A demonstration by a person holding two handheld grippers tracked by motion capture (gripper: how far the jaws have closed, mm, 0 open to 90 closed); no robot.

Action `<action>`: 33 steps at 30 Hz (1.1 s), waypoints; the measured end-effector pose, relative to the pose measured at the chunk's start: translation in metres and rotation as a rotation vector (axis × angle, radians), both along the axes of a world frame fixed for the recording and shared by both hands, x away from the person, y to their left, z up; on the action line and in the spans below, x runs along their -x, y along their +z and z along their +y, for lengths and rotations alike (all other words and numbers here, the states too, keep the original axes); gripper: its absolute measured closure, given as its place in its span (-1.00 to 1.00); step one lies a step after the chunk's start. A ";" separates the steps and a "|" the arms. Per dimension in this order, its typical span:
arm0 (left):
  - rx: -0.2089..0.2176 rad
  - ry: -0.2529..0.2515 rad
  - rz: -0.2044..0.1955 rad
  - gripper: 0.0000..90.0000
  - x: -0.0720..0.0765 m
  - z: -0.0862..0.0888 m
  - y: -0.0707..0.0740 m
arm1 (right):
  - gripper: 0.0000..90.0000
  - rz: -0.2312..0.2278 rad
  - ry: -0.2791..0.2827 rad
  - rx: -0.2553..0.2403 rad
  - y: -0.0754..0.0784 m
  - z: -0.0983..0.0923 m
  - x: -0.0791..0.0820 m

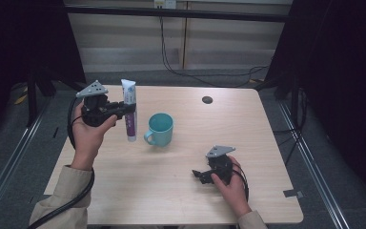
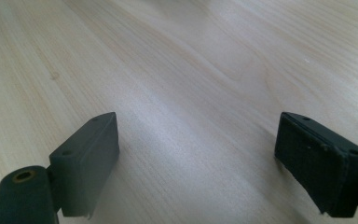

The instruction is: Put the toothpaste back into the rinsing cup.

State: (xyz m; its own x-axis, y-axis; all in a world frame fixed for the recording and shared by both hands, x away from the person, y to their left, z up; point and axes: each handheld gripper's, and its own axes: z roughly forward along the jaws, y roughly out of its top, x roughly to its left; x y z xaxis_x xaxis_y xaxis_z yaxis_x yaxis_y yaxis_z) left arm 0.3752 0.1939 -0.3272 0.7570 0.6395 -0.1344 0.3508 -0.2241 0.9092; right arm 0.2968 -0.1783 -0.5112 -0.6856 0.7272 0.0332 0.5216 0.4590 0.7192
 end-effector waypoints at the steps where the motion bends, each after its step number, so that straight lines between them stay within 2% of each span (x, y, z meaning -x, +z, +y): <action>1: 0.001 0.001 -0.004 0.70 -0.001 -0.001 0.001 | -0.71 0.000 0.000 0.000 0.000 0.000 0.000; 21: 0.034 0.013 -0.031 0.70 -0.018 -0.020 0.000 | -0.71 -0.003 0.002 0.000 0.000 0.000 0.000; 33: 0.027 0.001 -0.041 0.70 -0.027 -0.037 -0.003 | -0.71 -0.002 0.002 0.000 0.000 0.000 0.000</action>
